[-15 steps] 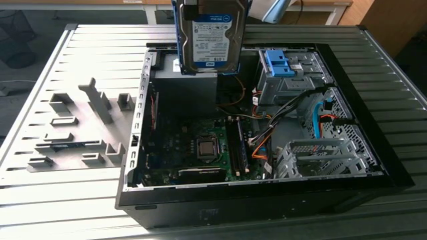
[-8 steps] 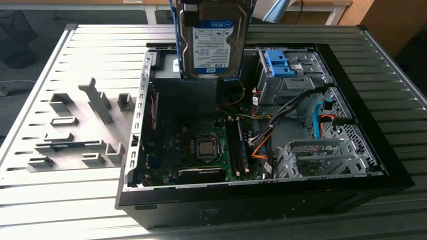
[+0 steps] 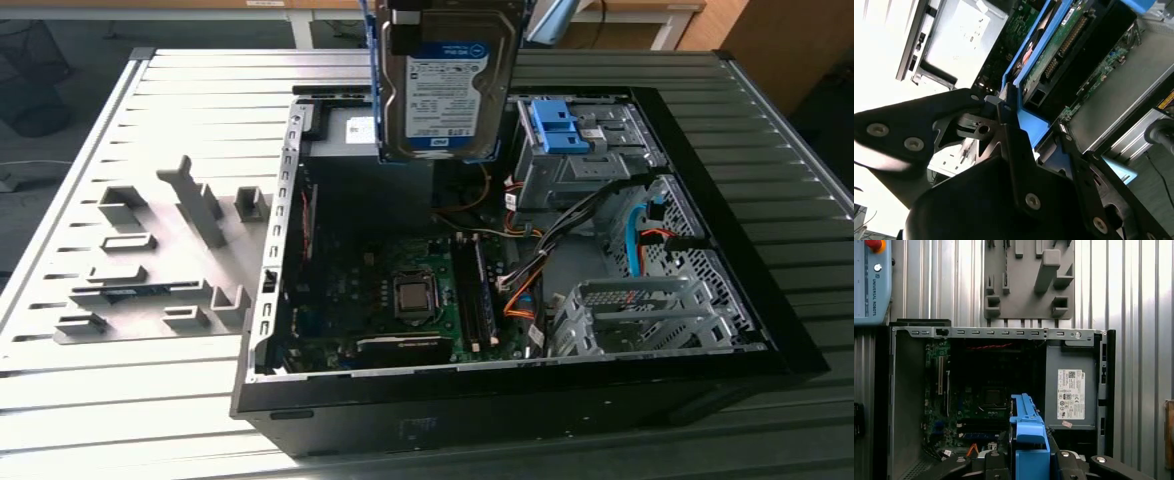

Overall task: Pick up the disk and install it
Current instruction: 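Pick up the disk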

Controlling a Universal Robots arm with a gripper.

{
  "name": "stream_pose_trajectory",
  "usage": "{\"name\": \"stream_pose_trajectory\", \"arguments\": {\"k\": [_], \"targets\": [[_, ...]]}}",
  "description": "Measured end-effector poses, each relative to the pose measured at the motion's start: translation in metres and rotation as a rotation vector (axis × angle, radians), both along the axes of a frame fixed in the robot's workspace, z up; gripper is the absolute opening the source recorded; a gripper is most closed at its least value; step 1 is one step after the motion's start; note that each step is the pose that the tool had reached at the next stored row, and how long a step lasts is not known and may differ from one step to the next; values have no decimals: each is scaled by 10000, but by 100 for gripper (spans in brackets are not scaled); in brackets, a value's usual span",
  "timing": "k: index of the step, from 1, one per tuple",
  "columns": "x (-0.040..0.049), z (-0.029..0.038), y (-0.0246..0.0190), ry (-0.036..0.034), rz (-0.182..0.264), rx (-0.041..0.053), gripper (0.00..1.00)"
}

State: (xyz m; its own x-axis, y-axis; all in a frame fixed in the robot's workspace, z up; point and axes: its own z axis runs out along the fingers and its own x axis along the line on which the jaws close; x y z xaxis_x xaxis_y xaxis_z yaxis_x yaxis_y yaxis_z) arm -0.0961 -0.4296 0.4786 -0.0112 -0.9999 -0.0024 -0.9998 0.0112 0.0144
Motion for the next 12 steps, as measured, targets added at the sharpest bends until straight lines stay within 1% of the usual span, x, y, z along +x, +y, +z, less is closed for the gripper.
{"name": "stream_pose_trajectory", "arguments": {"k": [4, 9, 10, 12], "targets": [[81, 0, 0, 1, -1, 0, 37], [89, 0, 0, 0, 0, 0, 37], [90, 0, -5, 1, 0, -3, 37], [89, -1, -48, 1, 0, -23, 37]]}}
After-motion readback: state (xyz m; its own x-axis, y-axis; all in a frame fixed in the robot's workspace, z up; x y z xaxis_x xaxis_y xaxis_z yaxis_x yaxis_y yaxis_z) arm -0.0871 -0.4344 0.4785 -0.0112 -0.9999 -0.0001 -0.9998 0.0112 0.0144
